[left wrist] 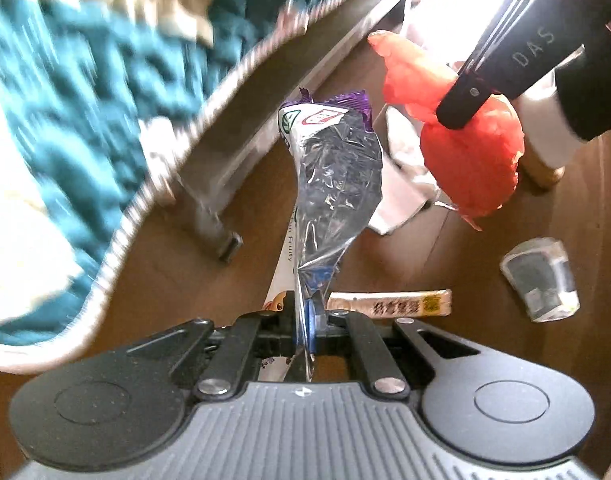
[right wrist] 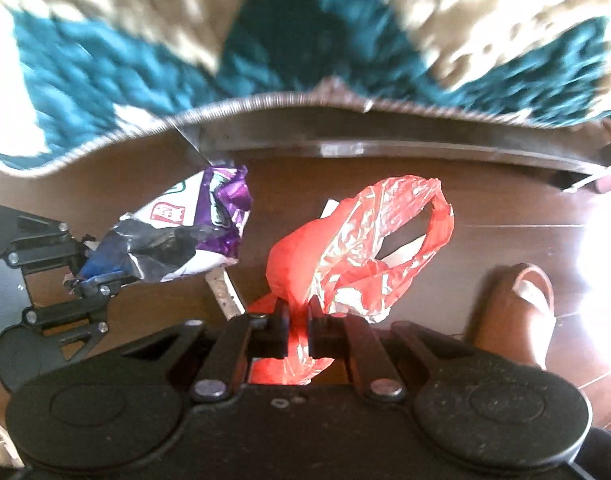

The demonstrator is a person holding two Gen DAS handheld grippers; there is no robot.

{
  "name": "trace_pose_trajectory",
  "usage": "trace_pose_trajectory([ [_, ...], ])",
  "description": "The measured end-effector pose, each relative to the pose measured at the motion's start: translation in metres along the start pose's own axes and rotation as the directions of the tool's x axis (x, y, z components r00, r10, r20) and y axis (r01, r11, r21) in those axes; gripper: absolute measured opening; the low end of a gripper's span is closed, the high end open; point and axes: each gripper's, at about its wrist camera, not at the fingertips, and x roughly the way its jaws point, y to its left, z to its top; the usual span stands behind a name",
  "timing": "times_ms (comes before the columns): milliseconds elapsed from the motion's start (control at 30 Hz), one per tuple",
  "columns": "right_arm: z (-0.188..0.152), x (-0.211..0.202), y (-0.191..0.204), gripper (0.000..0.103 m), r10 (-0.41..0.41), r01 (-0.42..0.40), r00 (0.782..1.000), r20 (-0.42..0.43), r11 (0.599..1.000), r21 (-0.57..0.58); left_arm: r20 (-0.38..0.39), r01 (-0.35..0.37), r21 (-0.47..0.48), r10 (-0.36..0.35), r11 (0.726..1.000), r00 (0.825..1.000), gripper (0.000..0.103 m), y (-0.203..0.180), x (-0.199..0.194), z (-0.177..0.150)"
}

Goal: Collect trash
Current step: 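Carry the cookie bag and red plastic bag up over the teal wastebasket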

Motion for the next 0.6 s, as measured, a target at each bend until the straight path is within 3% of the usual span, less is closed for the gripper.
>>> trace_pose_trajectory([
  [300, -0.028, -0.131, -0.023, 0.006, 0.041, -0.035, 0.984, 0.175, 0.999, -0.038, 0.124, -0.079, 0.084, 0.068, 0.993, 0.99, 0.004, -0.027, -0.122, 0.037],
  [600, -0.054, -0.24, -0.031, 0.006, 0.079, -0.051, 0.942, 0.327, 0.995, -0.091, 0.197, -0.166, -0.058, 0.175, 0.984, 0.965, 0.004, -0.05, -0.215, 0.064],
])
